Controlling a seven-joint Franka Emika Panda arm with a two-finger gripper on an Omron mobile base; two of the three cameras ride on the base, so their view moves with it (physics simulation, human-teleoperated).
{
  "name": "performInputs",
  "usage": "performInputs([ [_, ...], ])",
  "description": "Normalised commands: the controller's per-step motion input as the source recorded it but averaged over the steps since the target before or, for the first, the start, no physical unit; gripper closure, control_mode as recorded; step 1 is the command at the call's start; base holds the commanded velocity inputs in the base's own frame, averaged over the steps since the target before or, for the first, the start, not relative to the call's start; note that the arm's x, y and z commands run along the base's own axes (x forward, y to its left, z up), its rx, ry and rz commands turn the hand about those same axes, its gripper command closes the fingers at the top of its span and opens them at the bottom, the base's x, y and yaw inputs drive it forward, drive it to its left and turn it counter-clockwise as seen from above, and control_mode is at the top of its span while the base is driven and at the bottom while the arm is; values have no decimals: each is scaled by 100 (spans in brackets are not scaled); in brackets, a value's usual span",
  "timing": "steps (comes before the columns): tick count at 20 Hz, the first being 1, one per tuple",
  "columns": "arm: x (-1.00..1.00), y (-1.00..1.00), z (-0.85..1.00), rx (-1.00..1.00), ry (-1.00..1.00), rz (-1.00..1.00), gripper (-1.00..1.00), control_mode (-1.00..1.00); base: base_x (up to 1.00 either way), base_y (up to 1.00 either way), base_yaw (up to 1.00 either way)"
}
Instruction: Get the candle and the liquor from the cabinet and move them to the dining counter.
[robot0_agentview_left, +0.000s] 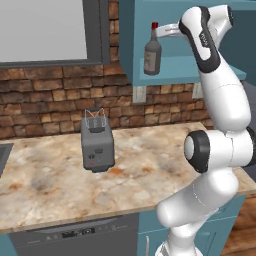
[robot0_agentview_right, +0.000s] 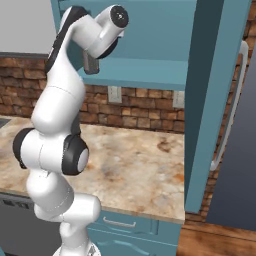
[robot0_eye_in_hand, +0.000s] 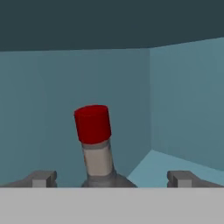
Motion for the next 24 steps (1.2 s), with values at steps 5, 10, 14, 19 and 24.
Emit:
performInputs([
  [5,13,14,0,-1,3,3,-100,-100,0,0,0],
  [10,17,16,0,-5,0,0,-100,-100,0,0,0],
  [14,14,15,0,-4,0,0,-100,-100,0,0,0],
  [19,4,12,0,-5,0,0,-100,-100,0,0,0],
  [24,0,19,0,-5,0,0,-100,-100,0,0,0],
])
